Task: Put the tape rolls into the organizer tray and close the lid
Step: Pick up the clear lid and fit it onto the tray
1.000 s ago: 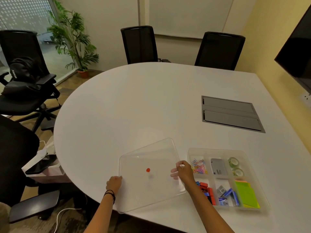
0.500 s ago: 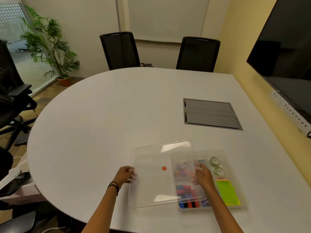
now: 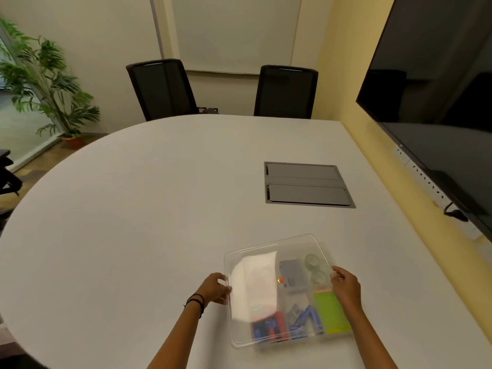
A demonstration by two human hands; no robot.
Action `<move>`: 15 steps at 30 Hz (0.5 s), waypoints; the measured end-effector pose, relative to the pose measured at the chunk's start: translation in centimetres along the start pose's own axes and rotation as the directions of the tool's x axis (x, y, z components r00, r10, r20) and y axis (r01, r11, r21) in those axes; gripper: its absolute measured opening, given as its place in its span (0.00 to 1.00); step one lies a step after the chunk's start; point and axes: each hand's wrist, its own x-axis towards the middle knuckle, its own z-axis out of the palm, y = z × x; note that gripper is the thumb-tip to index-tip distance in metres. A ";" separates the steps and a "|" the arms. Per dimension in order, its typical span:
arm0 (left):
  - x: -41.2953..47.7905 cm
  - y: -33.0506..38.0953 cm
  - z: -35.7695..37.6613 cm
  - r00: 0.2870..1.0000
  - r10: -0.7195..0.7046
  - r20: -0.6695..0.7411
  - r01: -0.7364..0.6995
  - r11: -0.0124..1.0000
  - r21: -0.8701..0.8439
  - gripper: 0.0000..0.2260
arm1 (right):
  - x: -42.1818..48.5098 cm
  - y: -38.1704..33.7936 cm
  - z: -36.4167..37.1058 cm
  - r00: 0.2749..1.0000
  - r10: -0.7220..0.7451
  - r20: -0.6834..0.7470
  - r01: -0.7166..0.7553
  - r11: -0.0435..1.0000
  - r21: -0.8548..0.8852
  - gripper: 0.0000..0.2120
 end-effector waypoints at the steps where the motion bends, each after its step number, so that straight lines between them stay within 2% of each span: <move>1: 0.2 0.4 0.6 1.000 -0.019 0.003 0.019 1.000 0.010 0.15 | 0.2 0.2 -0.3 1.000 0.003 -0.016 -0.003 1.000 -0.009 0.13; 8: 1.0 1.9 3.2 0.995 -0.098 0.001 0.098 0.989 0.107 0.14 | 1.4 1.5 -1.5 0.998 0.057 -0.036 -0.057 0.998 0.005 0.11; 15: 1.5 2.3 5.1 0.995 -0.097 -0.017 0.099 0.984 0.147 0.22 | 2.7 3.1 -2.3 0.998 0.061 0.014 -0.061 0.998 -0.013 0.13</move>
